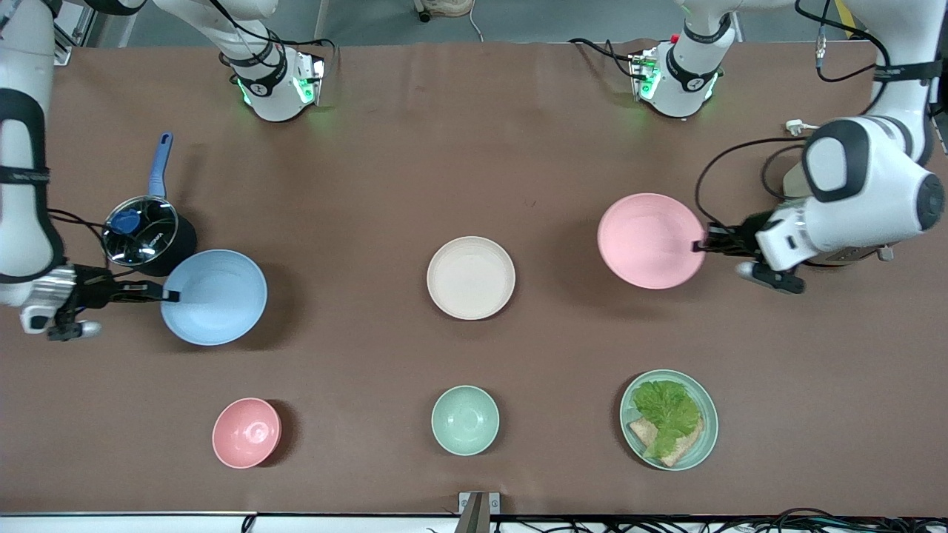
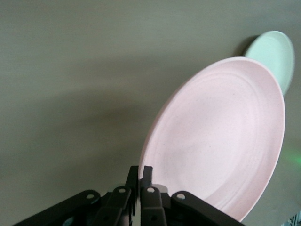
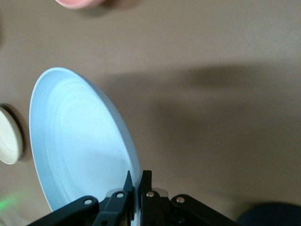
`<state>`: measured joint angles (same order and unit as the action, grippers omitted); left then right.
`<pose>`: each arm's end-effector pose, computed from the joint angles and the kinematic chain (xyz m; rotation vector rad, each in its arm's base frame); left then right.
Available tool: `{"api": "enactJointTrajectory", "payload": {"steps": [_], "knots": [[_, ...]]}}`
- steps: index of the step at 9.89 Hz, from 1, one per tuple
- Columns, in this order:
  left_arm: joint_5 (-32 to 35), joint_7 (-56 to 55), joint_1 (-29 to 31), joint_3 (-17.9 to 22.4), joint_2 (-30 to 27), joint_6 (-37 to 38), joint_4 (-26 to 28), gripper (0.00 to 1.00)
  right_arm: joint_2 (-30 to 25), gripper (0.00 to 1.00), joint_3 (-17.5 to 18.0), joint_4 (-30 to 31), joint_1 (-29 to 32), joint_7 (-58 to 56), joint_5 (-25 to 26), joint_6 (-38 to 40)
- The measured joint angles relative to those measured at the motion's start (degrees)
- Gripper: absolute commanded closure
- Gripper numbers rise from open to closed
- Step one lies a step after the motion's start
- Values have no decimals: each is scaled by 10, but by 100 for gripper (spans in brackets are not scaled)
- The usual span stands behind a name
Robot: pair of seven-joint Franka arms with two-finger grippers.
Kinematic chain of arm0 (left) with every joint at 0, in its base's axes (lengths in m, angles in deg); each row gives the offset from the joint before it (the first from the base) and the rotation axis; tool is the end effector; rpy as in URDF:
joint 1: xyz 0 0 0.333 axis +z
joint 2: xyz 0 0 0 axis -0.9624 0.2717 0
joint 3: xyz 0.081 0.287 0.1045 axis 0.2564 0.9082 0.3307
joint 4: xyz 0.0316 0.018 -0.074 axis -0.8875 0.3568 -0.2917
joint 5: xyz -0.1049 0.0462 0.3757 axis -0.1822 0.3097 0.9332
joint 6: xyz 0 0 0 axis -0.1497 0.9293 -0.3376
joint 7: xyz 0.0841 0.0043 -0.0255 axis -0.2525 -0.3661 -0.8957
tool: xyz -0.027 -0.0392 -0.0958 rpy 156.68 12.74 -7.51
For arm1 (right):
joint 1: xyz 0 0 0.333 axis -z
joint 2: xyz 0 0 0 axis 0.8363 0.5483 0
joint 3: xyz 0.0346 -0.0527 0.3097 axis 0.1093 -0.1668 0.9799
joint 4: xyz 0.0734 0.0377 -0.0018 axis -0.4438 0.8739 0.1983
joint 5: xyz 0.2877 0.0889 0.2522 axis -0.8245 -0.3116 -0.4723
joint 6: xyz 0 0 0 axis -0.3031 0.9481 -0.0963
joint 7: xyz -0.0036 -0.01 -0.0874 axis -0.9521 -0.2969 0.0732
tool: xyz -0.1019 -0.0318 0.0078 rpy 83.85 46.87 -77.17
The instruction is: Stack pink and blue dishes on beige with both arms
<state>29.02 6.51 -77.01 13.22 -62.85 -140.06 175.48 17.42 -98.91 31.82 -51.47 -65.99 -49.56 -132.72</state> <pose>0.5436 -0.0990 0.3578 2.6913 -0.2633 -0.2236 0.6293 -0.1639 0.3280 -2.6637 0.0419 0.1966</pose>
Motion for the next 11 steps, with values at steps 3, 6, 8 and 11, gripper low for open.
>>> {"api": "enactJointTrajectory", "payload": {"steps": [3,6,8,11], "knots": [[0,-165,-8,-161,64,-175,6,97,-3,99,4,-50,-41,111,15,29],[1,-261,-63,-227,185,-374,-5,96,-9,99,47,-57,-75,227,35,17],[27,-291,-86,-228,225,-389,-28,95,-17,99,112,-56,-79,319,73,-14],[110,-356,-88,-227,256,-388,-48,93,-17,99,174,-36,-82,368,80,-54]]}}
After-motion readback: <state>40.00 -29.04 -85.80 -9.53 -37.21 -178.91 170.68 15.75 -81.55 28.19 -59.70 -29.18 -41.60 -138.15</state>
